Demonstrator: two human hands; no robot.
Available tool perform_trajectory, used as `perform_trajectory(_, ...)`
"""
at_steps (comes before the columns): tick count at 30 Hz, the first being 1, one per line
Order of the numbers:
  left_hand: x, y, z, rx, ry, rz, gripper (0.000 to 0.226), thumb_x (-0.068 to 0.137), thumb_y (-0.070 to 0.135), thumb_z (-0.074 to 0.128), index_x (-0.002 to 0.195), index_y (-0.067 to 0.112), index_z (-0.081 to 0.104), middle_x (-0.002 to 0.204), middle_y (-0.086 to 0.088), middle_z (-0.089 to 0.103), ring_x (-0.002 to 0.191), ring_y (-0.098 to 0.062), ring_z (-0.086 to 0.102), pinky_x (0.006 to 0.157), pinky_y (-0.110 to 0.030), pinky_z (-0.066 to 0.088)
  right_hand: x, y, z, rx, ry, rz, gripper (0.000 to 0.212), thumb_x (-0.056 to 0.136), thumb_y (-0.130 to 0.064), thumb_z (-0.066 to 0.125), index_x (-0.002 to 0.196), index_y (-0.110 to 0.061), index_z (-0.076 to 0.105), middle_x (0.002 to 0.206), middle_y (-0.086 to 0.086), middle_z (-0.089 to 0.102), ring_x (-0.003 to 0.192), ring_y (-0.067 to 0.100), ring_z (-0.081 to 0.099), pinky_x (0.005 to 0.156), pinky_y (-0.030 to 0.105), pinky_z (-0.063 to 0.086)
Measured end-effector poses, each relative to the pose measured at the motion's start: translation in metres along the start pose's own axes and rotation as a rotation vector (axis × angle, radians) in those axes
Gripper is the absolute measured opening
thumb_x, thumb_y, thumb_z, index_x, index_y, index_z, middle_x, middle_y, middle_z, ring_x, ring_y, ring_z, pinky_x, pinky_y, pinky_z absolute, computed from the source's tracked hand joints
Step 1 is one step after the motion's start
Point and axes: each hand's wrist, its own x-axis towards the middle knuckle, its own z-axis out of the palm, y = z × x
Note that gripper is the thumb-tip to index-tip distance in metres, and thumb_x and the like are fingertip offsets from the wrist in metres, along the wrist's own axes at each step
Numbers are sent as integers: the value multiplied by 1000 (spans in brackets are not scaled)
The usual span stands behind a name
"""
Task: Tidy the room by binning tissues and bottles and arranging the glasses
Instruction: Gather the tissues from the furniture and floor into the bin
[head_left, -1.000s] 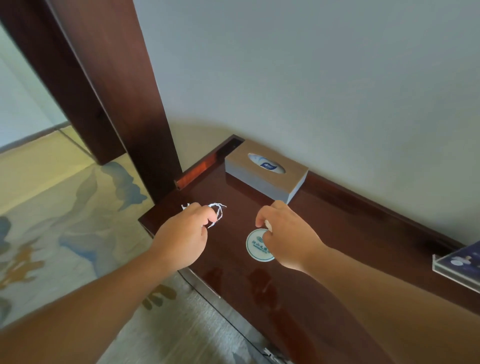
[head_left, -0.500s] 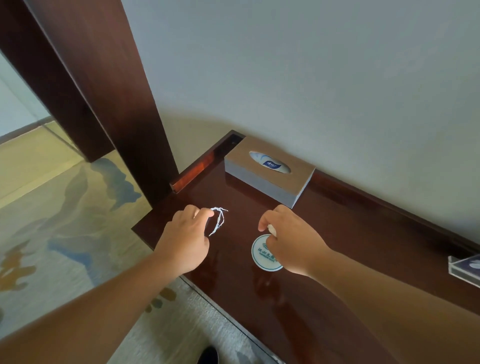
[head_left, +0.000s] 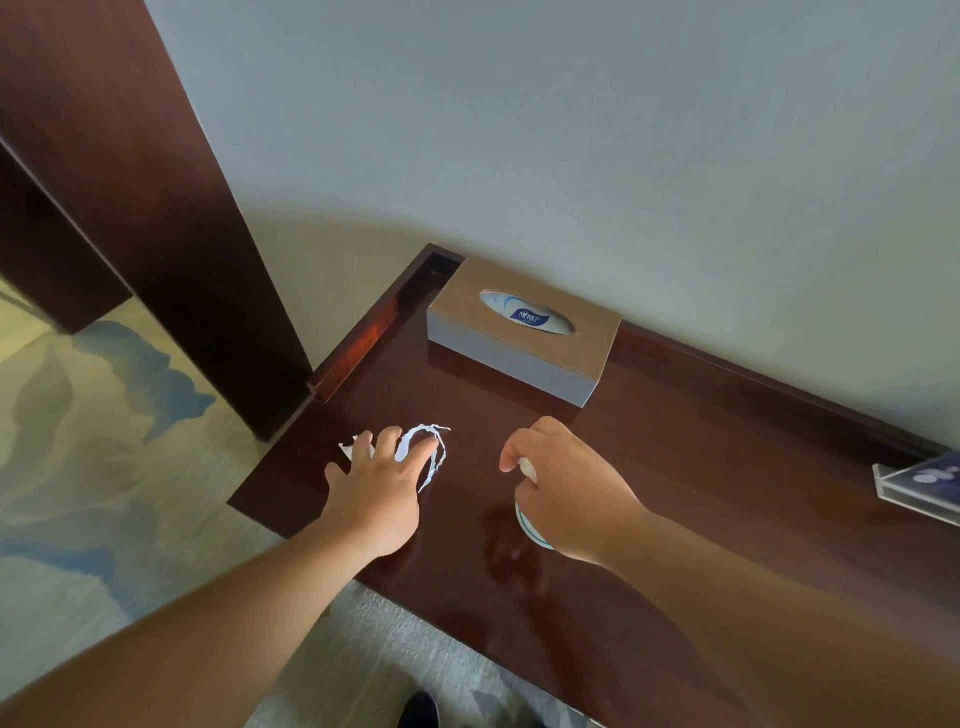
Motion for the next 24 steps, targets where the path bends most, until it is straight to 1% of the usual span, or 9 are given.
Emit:
perform_trajectory(3,3,-3,8,27,-13,25,63,86,17,53,138,39,25,141,2,24,124,-25,32,84,-46,44,2,-4,5,4,0,13,29,90,-8,43,107,-27,59,111,-10,46,91,11,47,74,24,40)
perform_trajectory(5,3,-5,12,59,55,63,56,81,14,59,130,32,39,132,-1,37,110,-26,44,73,-41,43,3,-6,7,5,-4,23,30,90,-8,43,108,-26,59,113,-10,46,94,11,48,76,25,43)
perform_trajectory(7,4,-8,14,84,80,141,49,62,11,77,105,21,57,105,-4,53,83,-27,53,57,-36,42,2,-7,8,4,-5,34,30,91,-8,43,109,-26,59,114,-10,47,95,11,49,78,25,45)
perform_trajectory(10,7,-13,16,77,93,176,52,38,5,87,79,14,57,79,-5,52,62,-24,51,44,-34,40,3,-7,9,3,-2,43,30,91,-8,43,108,-27,59,113,-11,46,93,10,48,74,23,42)
perform_trajectory(12,5,-9,11,3,44,175,45,52,7,86,83,14,55,86,-5,51,72,-24,53,54,-35,47,3,-8,10,1,0,45,30,91,-9,43,108,-27,59,113,-11,46,92,10,48,74,22,41)
perform_trajectory(14,6,-9,11,-18,45,165,26,79,8,69,96,14,51,100,-3,47,92,-23,52,71,-33,48,3,-9,11,-2,-1,46,30,91,-8,42,108,-27,59,113,-11,47,92,9,48,74,22,40)
perform_trajectory(16,6,-10,10,-17,33,169,18,88,3,52,94,17,44,106,-1,45,99,-20,50,74,-29,45,3,-10,11,-2,-1,46,30,91,-8,42,108,-27,59,113,-11,47,93,9,48,75,21,40)
perform_trajectory(19,6,-10,6,-70,38,162,20,90,4,46,86,20,34,99,0,50,94,-21,54,67,-29,40,2,-11,10,-4,-1,44,30,91,-9,43,108,-27,59,113,-11,47,93,9,48,75,21,40)
perform_trajectory(24,8,-14,-8,-183,122,139,15,90,6,42,87,20,38,71,5,50,65,-21,48,55,-31,32,0,-16,9,-4,11,43,29,91,-9,43,107,-27,59,112,-11,47,93,10,48,75,21,39)
